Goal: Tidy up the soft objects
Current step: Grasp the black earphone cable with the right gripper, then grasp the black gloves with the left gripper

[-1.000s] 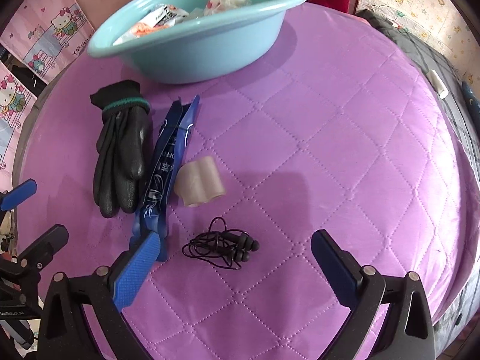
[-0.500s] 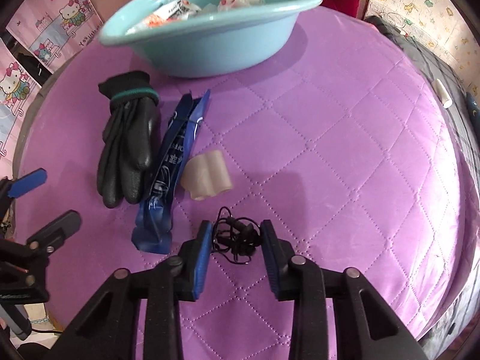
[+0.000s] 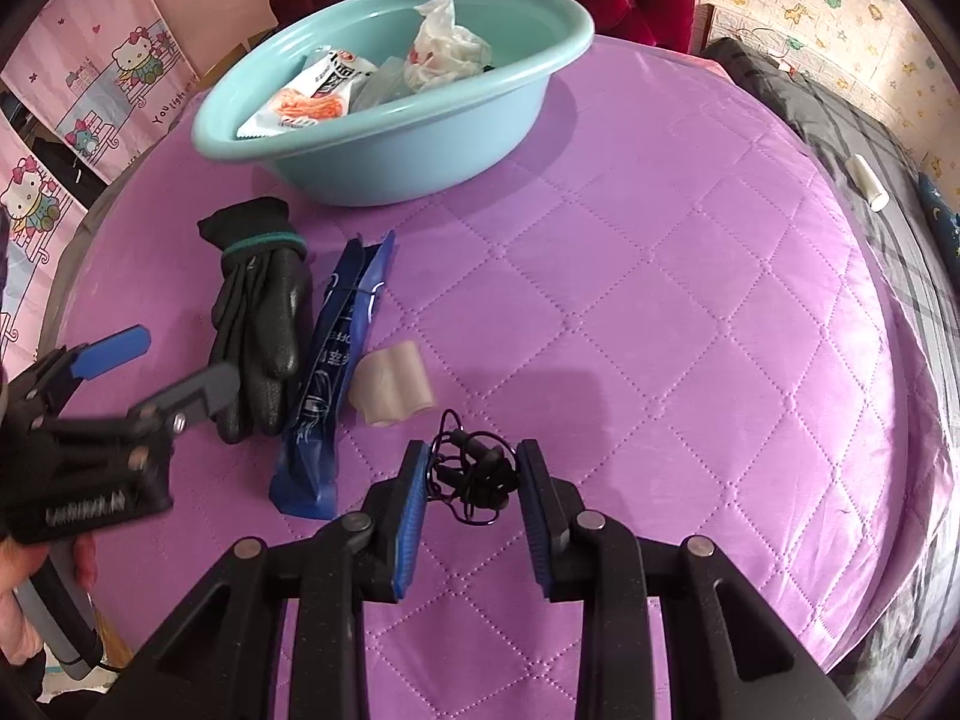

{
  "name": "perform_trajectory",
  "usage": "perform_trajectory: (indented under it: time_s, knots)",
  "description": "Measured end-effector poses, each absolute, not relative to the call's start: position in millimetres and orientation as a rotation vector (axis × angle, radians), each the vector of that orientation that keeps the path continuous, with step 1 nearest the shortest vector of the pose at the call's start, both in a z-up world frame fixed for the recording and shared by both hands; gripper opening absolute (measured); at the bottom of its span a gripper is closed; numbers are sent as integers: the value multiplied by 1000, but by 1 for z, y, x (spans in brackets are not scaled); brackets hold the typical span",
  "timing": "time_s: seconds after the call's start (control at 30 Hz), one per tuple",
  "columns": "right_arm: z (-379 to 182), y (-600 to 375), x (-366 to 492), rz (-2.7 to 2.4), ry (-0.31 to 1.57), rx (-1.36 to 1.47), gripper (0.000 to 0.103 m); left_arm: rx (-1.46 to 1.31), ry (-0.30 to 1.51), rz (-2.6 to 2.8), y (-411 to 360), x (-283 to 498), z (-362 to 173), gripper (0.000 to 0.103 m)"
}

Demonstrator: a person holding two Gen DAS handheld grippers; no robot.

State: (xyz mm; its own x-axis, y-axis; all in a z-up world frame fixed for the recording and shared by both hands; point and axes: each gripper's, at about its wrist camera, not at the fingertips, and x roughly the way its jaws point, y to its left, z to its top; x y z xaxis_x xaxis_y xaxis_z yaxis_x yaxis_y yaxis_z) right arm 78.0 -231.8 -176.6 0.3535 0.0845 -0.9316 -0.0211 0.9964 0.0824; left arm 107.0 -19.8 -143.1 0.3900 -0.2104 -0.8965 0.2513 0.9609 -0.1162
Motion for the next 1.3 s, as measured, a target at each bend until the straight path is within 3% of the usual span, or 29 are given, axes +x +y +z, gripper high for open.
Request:
perform_trajectory:
  time_s: [0.43,0.53,0.63,0.77,1.3]
  knots:
    - [-184,-239,80,54,1213,61,31,17,1168,-279,-30,139,-154,99]
    - [-180,-240,79,53,1212,53,31,23,1183,-273,-34,141,-157,83]
    - [-181,-239,81,55,1211,55,31,9,1223,-296,-39,149,-165,49]
    - [-183,-237,83,57,1209,50,31,11,1215,-320,-39,143,-162,29]
    - [-164,-229,68,98,1185,32,31,57,1194,-344,-27,103,-141,25]
